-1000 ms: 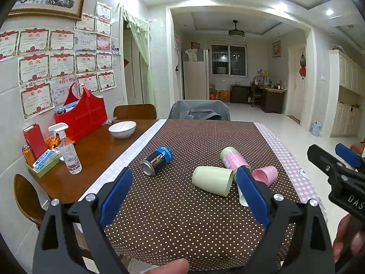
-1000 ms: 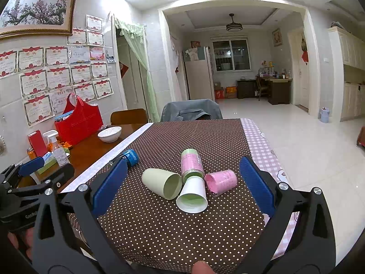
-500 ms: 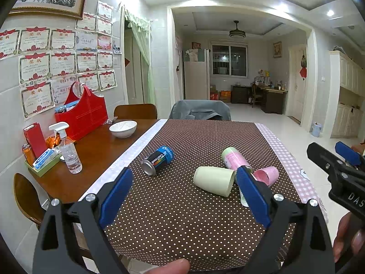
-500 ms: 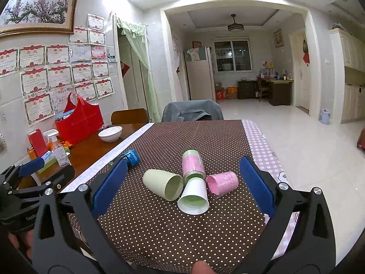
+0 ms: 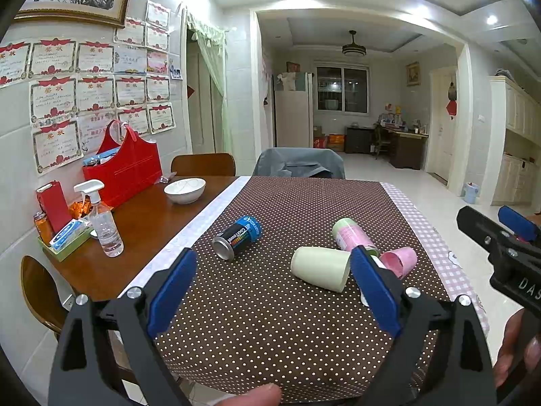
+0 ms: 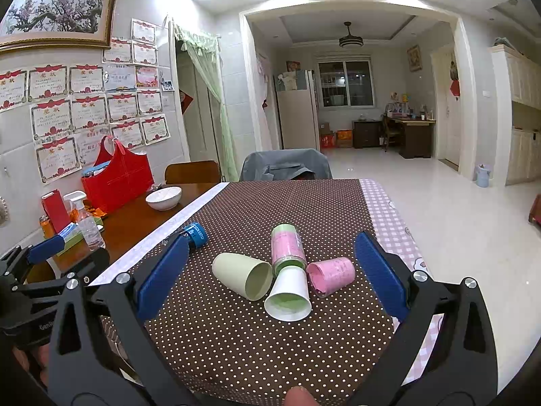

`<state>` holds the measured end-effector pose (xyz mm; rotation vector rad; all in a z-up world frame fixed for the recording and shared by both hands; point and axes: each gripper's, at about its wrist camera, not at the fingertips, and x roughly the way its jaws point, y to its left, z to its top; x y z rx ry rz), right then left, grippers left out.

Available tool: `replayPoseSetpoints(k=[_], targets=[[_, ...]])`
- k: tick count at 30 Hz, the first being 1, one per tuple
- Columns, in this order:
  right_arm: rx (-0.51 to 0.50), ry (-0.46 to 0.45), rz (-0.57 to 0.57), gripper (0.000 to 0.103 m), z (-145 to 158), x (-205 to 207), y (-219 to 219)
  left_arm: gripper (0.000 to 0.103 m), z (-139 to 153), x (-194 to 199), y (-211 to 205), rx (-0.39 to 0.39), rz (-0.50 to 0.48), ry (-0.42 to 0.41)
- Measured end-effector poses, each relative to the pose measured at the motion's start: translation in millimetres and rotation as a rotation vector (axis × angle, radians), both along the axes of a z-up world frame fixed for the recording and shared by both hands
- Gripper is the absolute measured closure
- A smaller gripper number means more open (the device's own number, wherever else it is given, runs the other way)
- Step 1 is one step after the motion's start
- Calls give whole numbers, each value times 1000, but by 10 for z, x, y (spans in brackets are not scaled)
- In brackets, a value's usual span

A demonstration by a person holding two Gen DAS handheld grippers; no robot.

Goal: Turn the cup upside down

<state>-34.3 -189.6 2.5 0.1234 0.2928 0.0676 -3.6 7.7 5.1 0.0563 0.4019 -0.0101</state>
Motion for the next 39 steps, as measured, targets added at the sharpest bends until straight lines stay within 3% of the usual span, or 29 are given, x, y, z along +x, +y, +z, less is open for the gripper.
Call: replayPoseSetpoints(k=[18,22,39], targets=[[-34,2,11,6,87,124,126,12,-4,16,44,-2,1,0],[-41,6,15,6,89,163,158,12,-118,15,275,-3,2,4],[-63,50,27,6,-17,513,275,12,-250,393,308,9,1,56]])
